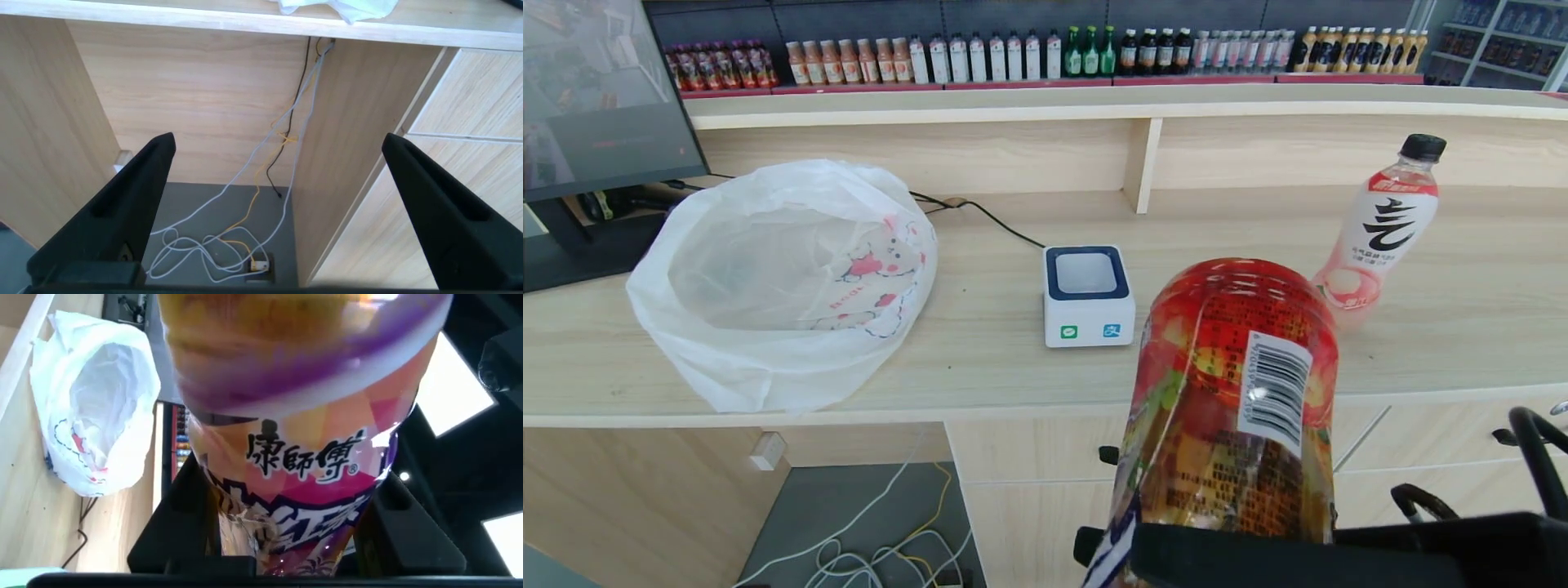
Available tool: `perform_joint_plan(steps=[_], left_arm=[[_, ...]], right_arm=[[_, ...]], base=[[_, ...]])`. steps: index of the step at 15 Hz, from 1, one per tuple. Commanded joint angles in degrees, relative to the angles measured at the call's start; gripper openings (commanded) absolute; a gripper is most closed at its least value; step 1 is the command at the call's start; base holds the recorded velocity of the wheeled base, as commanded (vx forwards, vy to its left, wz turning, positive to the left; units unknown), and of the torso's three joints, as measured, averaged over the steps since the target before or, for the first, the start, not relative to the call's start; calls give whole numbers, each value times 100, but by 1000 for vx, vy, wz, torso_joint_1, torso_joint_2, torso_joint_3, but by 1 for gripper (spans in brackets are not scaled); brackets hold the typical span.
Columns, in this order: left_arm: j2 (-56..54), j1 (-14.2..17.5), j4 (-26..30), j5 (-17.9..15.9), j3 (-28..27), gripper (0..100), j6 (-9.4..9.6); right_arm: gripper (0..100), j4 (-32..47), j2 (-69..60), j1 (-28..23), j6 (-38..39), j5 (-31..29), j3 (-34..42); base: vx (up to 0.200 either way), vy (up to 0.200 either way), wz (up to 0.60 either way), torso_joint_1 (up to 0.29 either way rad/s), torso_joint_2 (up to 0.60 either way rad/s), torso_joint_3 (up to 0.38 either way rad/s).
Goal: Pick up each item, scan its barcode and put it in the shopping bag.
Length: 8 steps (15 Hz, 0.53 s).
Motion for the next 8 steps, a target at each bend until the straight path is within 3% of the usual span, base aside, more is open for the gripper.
perform_joint_plan(steps=[1,8], left_arm=[[-1,6,-1,0,0,100,-4],[-1,-2,-1,0,0,100,-4]], right_arm=[[0,-74,2,56,-147,4,48],[0,-83,2,170,-376,-5,13]], base=[[0,0,0,0,0,0],[0,0,0,0,0,0]])
